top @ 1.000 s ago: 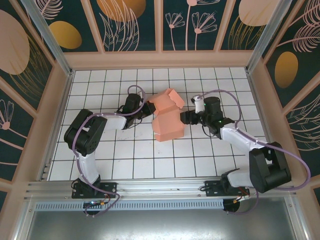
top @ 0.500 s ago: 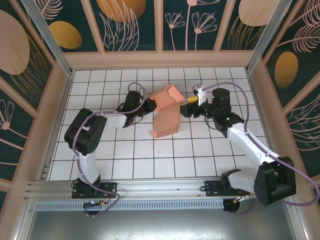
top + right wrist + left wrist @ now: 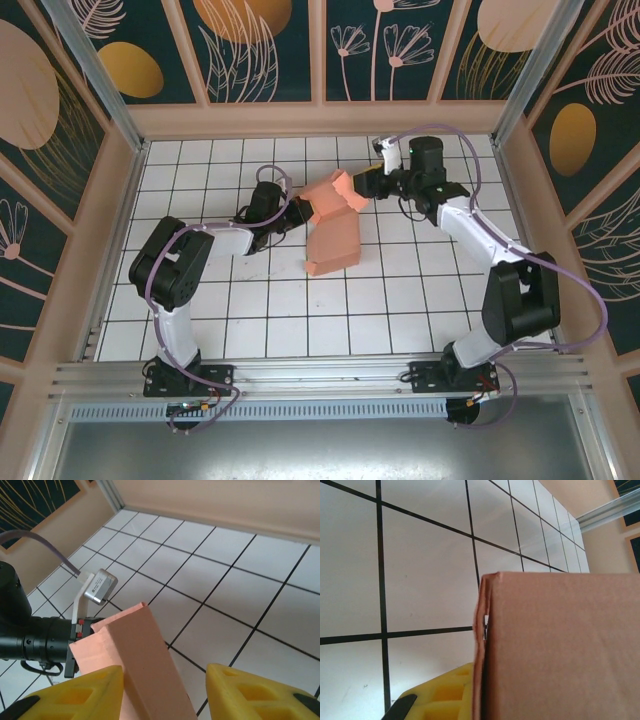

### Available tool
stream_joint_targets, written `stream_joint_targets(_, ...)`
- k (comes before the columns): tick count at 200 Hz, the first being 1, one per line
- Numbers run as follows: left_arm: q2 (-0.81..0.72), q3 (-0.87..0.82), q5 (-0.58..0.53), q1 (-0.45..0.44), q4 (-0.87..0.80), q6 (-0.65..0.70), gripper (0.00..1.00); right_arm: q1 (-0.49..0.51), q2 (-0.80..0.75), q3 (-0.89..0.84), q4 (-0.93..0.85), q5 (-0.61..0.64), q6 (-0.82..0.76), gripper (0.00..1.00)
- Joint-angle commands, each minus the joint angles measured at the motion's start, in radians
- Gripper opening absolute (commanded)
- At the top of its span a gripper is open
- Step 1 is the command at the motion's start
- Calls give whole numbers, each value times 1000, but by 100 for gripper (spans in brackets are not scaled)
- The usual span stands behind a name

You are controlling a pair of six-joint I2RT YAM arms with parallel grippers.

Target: Fold the paper box

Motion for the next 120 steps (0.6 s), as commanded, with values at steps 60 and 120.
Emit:
stream_joint_targets(60,1,36,18,10,10,17,0,27,7,14,-85,-33,-78,43)
stream_joint_targets(120,4,38,23,9,7,20,0,24,-123,-56,14,69,-25,49)
